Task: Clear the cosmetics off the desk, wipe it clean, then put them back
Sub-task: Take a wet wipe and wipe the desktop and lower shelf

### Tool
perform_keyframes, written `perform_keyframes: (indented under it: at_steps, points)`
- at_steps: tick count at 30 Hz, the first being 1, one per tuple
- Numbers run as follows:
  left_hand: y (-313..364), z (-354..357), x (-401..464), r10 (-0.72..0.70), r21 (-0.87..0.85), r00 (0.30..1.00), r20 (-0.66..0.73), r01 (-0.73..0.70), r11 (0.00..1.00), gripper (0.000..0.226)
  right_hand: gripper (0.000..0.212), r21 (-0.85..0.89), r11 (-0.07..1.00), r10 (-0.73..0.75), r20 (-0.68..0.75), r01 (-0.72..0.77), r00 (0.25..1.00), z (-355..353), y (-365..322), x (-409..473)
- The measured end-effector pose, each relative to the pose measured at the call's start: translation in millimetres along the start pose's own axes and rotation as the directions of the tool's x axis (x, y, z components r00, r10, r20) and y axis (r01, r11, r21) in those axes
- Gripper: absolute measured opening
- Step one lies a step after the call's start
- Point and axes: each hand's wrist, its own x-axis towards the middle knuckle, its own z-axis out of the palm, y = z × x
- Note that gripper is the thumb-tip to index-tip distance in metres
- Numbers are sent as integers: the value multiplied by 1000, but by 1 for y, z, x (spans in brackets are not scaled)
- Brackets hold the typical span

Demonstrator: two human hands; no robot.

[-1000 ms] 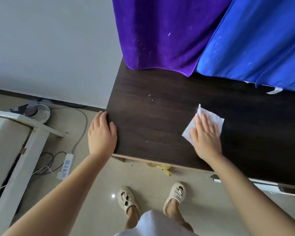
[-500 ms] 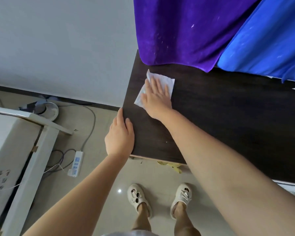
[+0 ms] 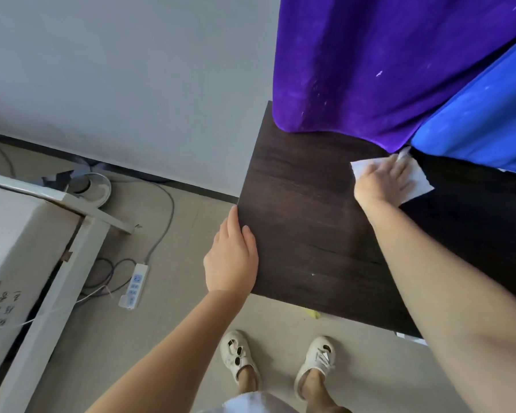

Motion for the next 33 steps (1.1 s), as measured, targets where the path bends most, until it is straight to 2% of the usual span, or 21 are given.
perform_keyframes:
  at_steps: [3,6,11,13,15,18,20,21,23,25,27,28,30,31,32,33]
  points:
    - [0,0,0,0,-4,1000,1,0,1000,45,56,-41,951,-300,107,305,948,25,-79,-22]
    - [-1,0,0,4,-13,1000,-1,-4,1000,45,56,-71,833,-528,197,549,826,38,-123,-50]
    - [-1,-1,-1,12,-31,1000,2,-12,999,45,57,-93,629,-730,271,771,628,36,-87,-81]
    - [-1,-2,-1,9,-36,1000,4,-9,999,45,57,-108,592,-753,280,798,596,30,-52,-86]
    - [-2,-2,-2,14,-34,1000,9,-14,999,45,61,-185,632,-711,246,752,658,24,-13,-75]
    - [-1,-4,-3,14,-45,1000,17,-13,999,45,68,-299,774,-529,178,558,829,17,46,-53]
    - [1,-6,-3,4,-63,1000,15,-3,998,45,61,-237,893,-365,118,383,924,14,58,-61]
    - [2,-6,-4,-10,-77,1000,17,12,997,45,56,-184,926,-312,117,330,943,15,53,-73]
    - [2,-9,-4,-68,-152,997,21,70,986,43,56,-131,923,-346,129,362,929,21,30,-111]
    - [-2,-12,-2,-133,-317,990,40,139,938,42,56,-102,829,-530,172,550,831,33,3,-156]
    - [-7,-15,1,-145,-507,987,75,163,847,40,58,-64,709,-679,207,703,704,46,-10,-197]
    - [-9,-15,0,-137,-548,987,82,159,821,39,59,-51,652,-734,211,757,646,50,-8,-211]
    - [-12,-14,-7,-107,-499,992,64,125,857,40,59,-17,544,-821,198,839,536,49,11,-222]
    - [-12,-11,-11,-87,-422,996,35,93,902,40,56,-19,513,-842,184,858,507,46,28,-220]
    - [-11,-7,-17,-60,-321,998,-2,56,945,41,53,-36,503,-848,169,863,501,42,47,-214]
    - [-9,-2,-24,-22,-215,999,-47,11,977,41,52,-51,530,-830,171,847,530,36,70,-205]
